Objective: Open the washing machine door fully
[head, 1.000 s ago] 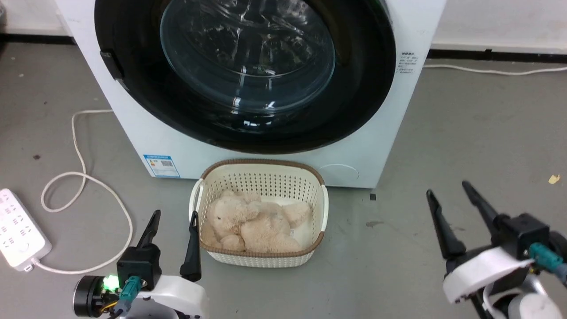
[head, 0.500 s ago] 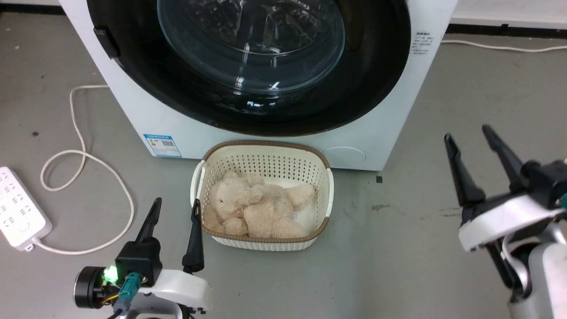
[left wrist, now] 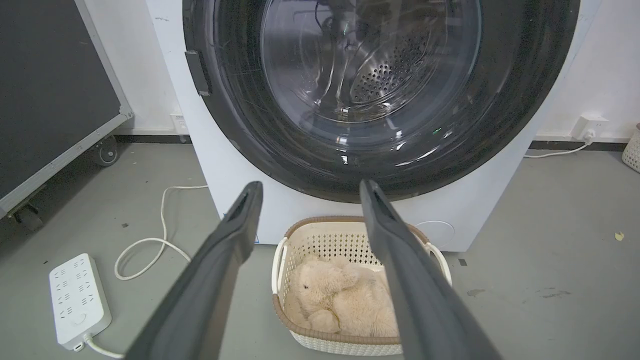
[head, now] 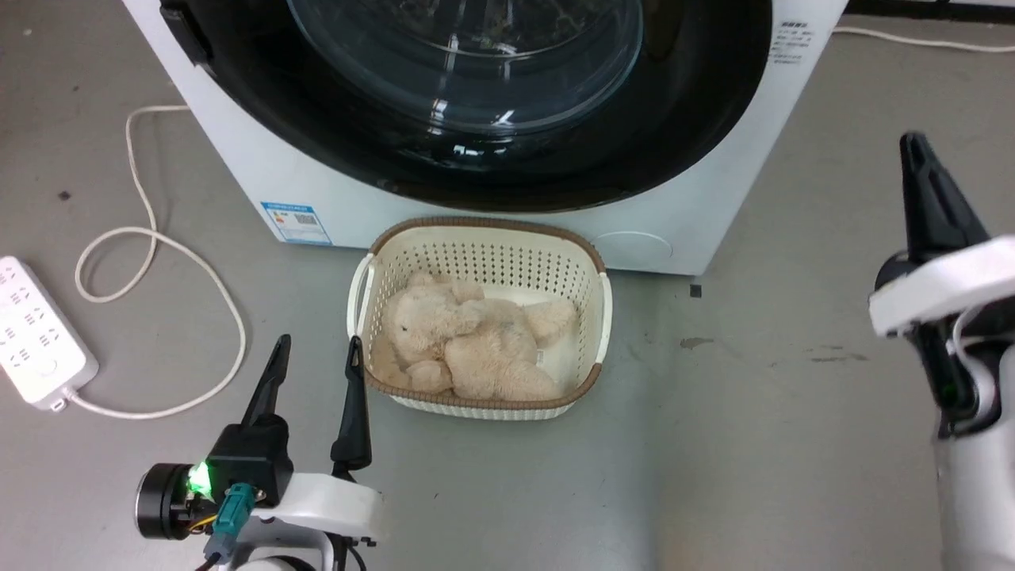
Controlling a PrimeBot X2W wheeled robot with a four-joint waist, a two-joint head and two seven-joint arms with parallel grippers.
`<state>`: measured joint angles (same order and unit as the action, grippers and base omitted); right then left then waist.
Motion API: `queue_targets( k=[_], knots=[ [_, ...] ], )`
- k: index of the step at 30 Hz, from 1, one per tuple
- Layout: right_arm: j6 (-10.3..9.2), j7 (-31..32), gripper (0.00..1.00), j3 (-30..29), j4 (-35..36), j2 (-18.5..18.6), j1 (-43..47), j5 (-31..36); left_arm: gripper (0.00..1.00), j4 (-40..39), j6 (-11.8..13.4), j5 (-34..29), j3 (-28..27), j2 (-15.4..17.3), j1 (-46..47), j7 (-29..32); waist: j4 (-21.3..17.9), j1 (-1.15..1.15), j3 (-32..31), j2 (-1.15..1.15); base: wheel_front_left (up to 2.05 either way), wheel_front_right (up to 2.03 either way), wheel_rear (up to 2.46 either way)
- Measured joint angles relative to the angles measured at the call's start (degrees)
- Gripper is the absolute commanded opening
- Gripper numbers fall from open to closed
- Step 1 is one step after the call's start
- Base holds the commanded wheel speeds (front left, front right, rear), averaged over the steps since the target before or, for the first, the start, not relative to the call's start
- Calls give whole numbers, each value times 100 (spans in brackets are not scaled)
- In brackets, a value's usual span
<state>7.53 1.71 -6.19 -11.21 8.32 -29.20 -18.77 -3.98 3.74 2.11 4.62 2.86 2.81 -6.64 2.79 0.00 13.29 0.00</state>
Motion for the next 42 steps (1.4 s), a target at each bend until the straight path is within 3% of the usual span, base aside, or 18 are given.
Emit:
queue_targets(
  k=[13,24,42],
  knots=[
    [0,665,0,-692,-992,-92,-1243,-924,100,-59,91,53,85,-1,174,-146,153,0,349,0,0,0,0],
    [-1,1677,0,-1132,-1851,-81,-2307,-1677,100,-174,174,70,223,-1,279,-261,294,0,637,0,0,0,0],
    [-2,3271,0,-2029,-3952,175,-4234,-2430,100,-398,323,165,444,-1,454,-465,631,0,1113,0,0,0,0]
  ],
)
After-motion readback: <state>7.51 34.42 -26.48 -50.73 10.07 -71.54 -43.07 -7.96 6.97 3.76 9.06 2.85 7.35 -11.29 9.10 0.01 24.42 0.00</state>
